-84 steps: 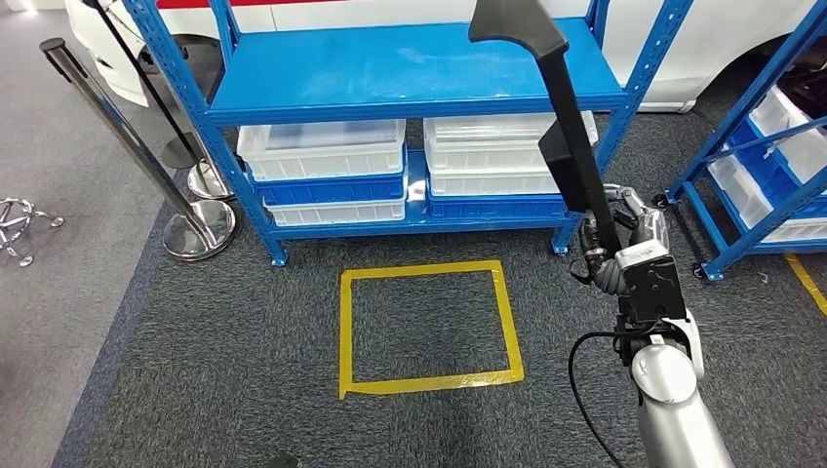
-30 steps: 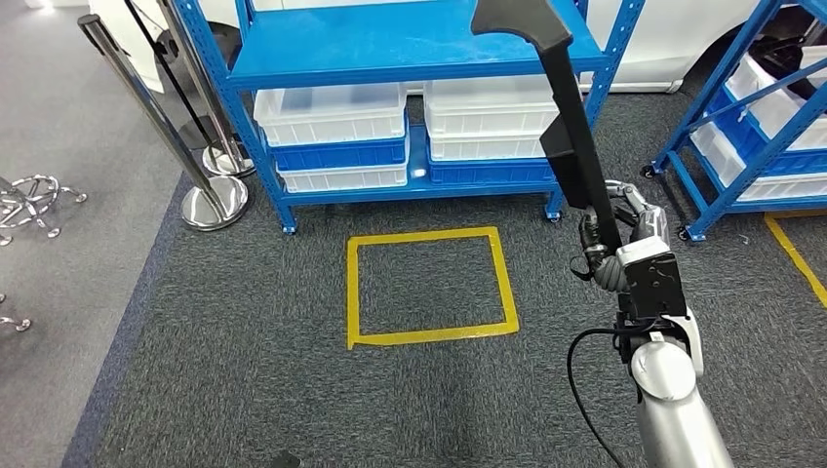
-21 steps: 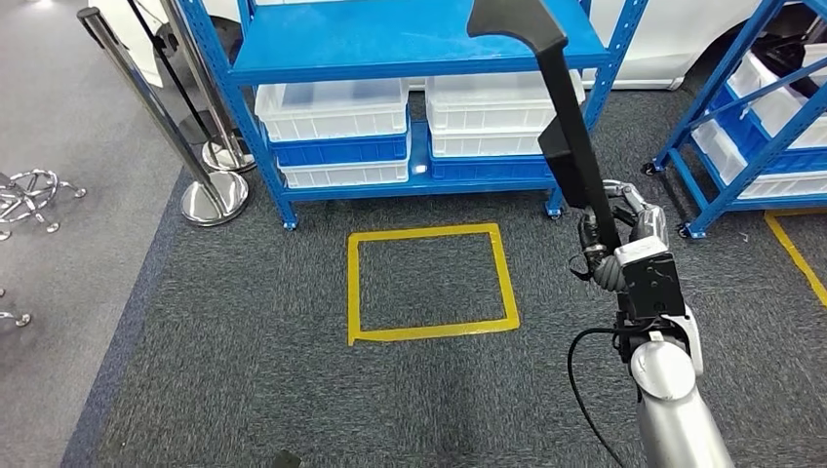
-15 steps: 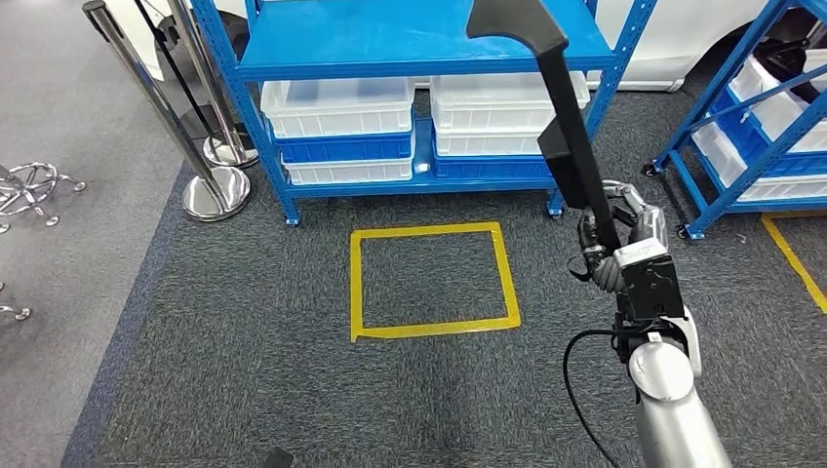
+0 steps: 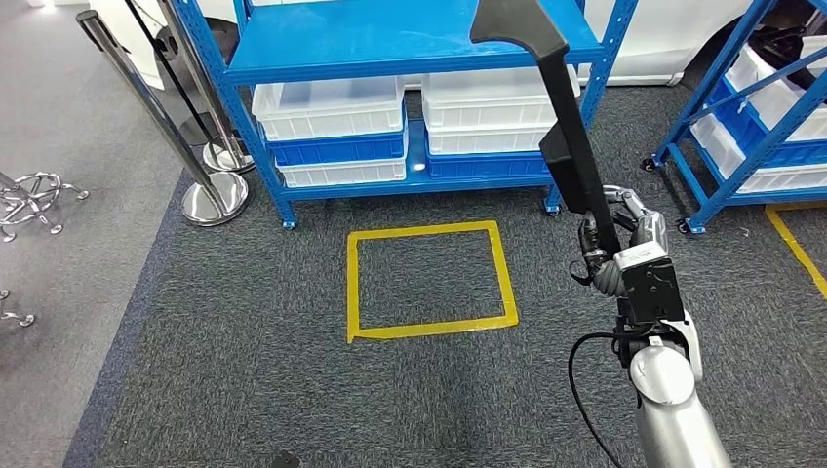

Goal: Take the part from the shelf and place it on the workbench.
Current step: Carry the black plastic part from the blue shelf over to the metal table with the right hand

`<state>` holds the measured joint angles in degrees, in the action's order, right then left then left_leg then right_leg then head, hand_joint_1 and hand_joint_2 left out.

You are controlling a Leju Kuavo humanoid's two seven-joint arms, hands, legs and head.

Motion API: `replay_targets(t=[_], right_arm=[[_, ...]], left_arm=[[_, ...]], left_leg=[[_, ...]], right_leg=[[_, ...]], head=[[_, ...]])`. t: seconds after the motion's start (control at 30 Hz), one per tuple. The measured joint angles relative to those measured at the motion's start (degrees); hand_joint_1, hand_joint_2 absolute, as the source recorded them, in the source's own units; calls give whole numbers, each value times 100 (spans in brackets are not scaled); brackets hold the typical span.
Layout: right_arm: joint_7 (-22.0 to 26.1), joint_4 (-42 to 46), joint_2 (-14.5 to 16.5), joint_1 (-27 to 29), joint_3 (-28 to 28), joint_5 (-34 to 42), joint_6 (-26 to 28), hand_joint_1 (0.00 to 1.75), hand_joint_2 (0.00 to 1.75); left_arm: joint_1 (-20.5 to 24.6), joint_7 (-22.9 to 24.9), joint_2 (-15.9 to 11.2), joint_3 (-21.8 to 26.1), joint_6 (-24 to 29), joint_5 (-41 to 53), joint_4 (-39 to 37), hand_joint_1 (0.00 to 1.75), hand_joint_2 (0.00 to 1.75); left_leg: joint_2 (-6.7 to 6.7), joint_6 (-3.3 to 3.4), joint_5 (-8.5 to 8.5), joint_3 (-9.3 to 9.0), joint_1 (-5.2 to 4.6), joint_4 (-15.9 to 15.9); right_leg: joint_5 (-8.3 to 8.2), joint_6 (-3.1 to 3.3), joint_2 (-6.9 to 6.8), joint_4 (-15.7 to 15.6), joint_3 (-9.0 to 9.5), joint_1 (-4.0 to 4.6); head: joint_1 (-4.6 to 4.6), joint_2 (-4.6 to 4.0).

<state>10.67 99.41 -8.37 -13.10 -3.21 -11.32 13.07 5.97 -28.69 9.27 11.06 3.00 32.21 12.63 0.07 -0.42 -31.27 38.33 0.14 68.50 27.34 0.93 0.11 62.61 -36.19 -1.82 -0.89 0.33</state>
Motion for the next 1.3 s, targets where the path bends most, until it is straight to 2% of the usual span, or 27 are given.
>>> replay_targets(t=[0.03,0.07,0.1,0.13,0.2,0.27,0.33,0.4,0.43,0.47,0.57,0.6,0.63,0.7,0.73,0.77,0.8,0.9,0.93,0.97,1.0,1.07,1.1,1.13,1.17,1.27,1.3], right_arm=[[0,0,0,-1,0,0,0,175,175],[0,0,0,-1,0,0,0,175,175],[0,0,0,-1,0,0,0,175,175],[0,0,0,-3,0,0,0,175,175],[0,0,0,-16,0,0,-1,175,175],[1,-2,0,-33,0,0,0,175,175],[1,-5,2,-36,0,0,-1,175,175],[-1,-7,5,-34,0,0,-2,175,175],[-1,-8,5,-37,0,0,-3,175,175],[0,-10,5,-45,-1,0,-2,175,175],[1,-27,4,-57,-2,0,-2,175,175],[-2,-37,4,-54,-2,0,-2,175,175],[-3,-47,4,-52,-2,0,-2,175,175],[-3,-55,4,-60,-2,0,-2,175,175],[-3,-56,4,-68,-2,0,-3,175,175],[-2,-58,4,-77,-2,1,-4,175,175],[-2,-62,5,-89,-2,1,-7,175,175],[-3,-76,7,-115,-2,3,-22,175,175],[-3,-80,7,-122,-2,3,-28,175,175],[-2,-83,7,-131,-2,4,-36,175,175],[-2,-85,7,-141,-2,5,-45,175,175],[-2,-86,7,-146,-2,7,-61,175,175],[-2,-88,7,-145,-2,7,-66,175,175],[-2,-90,7,-144,-2,7,-67,175,175],[-2,-92,7,-144,-2,7,-66,175,175],[-2,-91,7,-151,-2,7,-66,175,175],[-3,-93,7,-155,-2,7,-68,175,175]], left_arm=[[-3,3,1,0,-1,7,0,0,175],[-8,5,1,0,-1,11,0,0,175],[-11,8,2,0,-2,11,0,0,175],[-13,11,2,0,-5,10,0,0,175],[-5,23,0,1,-13,3,1,0,175],[8,31,-2,4,-19,-3,1,0,175],[7,34,-3,6,-20,-3,0,0,175],[-1,36,-2,7,-20,-3,0,0,175],[-1,36,-2,7,-20,-3,0,0,175],[5,36,0,7,-21,-3,0,0,175],[19,38,3,9,-25,-3,0,0,175],[17,38,4,9,-28,-3,0,0,175],[12,39,5,9,-30,-3,0,0,175],[9,40,8,9,-34,-3,0,0,175],[11,40,9,9,-35,-3,1,0,175],[12,42,10,9,-35,-3,1,0,175],[14,44,10,9,-35,-3,1,0,175],[11,54,9,14,-36,-3,0,0,175],[10,56,8,17,-36,-3,0,0,175],[10,57,8,21,-36,-3,0,0,175],[11,62,8,26,-36,-3,0,0,175],[11,76,8,35,-34,1,0,0,175],[10,84,8,39,-33,5,0,0,175],[10,91,8,42,-32,10,0,0,175],[12,96,8,44,-32,14,1,0,175],[30,105,4,49,-31,16,2,0,175],[36,108,1,51,-31,17,1,0,175]], left_leg=[[0,-14,-152,156,9,348],[0,-17,-225,266,13,597],[-1,-5,-203,296,14,673],[-4,21,-89,225,10,547],[-14,113,242,-154,-19,-177],[-22,188,420,-445,-70,-747],[-26,226,461,-485,-113,-871],[-18,269,563,-508,-98,-1004],[-10,289,620,-520,-87,-1076],[-1,313,673,-519,-72,-1135],[9,358,741,-418,-83,-1136],[11,356,758,-375,-84,-1120],[11,351,774,-328,-83,-1093],[12,329,787,-221,-72,-995],[12,307,787,-163,-69,-941],[10,281,784,-117,-75,-883],[7,252,787,-80,-84,-832],[-2,167,814,-12,-93,-756],[-5,134,754,21,-84,-702],[-8,98,617,80,-69,-564],[-10,60,407,171,-50,-318],[-9,1,-41,387,-14,371],[-9,-10,-163,442,-2,635],[-10,-5,-180,410,3,725],[-13,20,-96,261,-1,584],[-23,172,205,-475,-53,-484],[-25,216,253,-620,-85,-733]], right_leg=[[-3,9,-2,0,-7,8],[-8,14,-4,1,-11,18],[-12,17,-5,1,-14,27],[-17,20,-5,1,-13,37],[-30,18,-4,-3,-8,47],[-58,-19,-2,-27,-9,39],[-107,-94,-5,-78,-9,17],[-99,-158,-12,-92,-11,7],[-26,-175,-14,-45,-26,11],[140,-180,-14,121,-84,19],[732,-197,-8,972,-371,31],[787,-211,-9,1138,-402,30],[741,-225,-11,1143,-354,25],[456,-254,-23,611,9,2],[376,-251,-30,311,199,0],[309,-233,-28,94,321,9],[312,-203,-24,5,353,17],[260,-78,-5,-6,283,33],[227,-33,-6,-8,258,32],[191,12,-12,-16,229,27],[154,47,-17,-19,191,27],[83,78,-18,-17,103,46],[49,80,-18,-15,57,58],[16,80,-17,-14,14,70],[-15,77,-16,-14,-25,82],[-101,56,-14,-29,-95,101],[-136,29,-19,-52,-97,85]], head=[[1,0],[1,0],[1,0],[1,0],[1,0],[1,0],[1,0],[1,0],[3,0],[4,0],[5,0],[6,0],[6,0],[7,0],[5,0],[4,0],[4,0],[4,0],[2,0],[3,0],[0,0],[-1,0],[-2,0],[-1,0],[-2,0],[0,0],[-1,0]])
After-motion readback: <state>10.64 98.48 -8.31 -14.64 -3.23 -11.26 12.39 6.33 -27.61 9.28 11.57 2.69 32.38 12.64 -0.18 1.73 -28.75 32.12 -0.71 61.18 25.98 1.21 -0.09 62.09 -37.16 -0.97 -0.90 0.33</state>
